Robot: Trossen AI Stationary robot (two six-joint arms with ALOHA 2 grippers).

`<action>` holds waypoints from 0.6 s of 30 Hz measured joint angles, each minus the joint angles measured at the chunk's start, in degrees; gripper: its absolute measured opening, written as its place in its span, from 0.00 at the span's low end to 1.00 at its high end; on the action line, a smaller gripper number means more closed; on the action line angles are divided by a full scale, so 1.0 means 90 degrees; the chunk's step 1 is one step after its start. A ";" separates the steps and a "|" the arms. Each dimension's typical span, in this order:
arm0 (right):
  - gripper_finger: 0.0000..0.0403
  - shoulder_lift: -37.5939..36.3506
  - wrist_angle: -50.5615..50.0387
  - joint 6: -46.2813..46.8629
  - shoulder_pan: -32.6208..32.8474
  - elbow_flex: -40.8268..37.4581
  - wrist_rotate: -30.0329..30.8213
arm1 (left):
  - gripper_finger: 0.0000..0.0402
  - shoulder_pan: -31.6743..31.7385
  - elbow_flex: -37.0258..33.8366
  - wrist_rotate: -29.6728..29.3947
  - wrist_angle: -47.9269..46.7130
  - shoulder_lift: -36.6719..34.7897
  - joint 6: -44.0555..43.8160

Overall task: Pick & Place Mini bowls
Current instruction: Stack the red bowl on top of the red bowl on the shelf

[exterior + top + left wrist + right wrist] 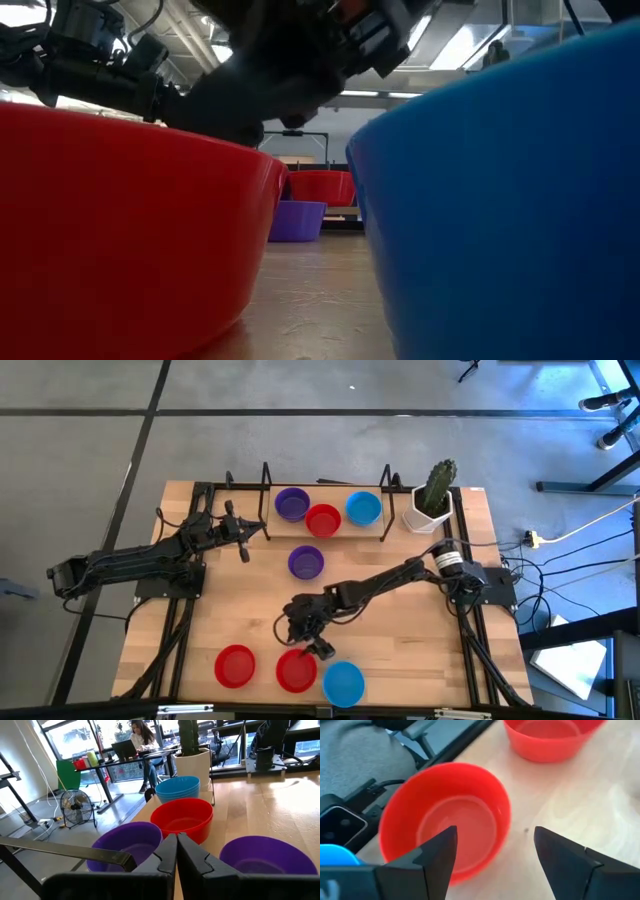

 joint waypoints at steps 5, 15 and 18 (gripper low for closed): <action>0.65 0.0077 0.0010 0.0075 -0.0059 0.0004 -0.0131 | 0.01 0.0002 0.0000 0.0000 -0.0002 0.0000 0.0000; 0.65 0.0378 0.0064 0.0419 -0.0150 -0.0002 -0.0562 | 0.01 0.0000 0.0000 0.0000 -0.0032 0.0000 0.0002; 0.65 0.0378 0.0040 0.0419 -0.0155 -0.0002 -0.0552 | 0.01 -0.0001 0.0000 -0.0002 -0.0030 0.0000 0.0002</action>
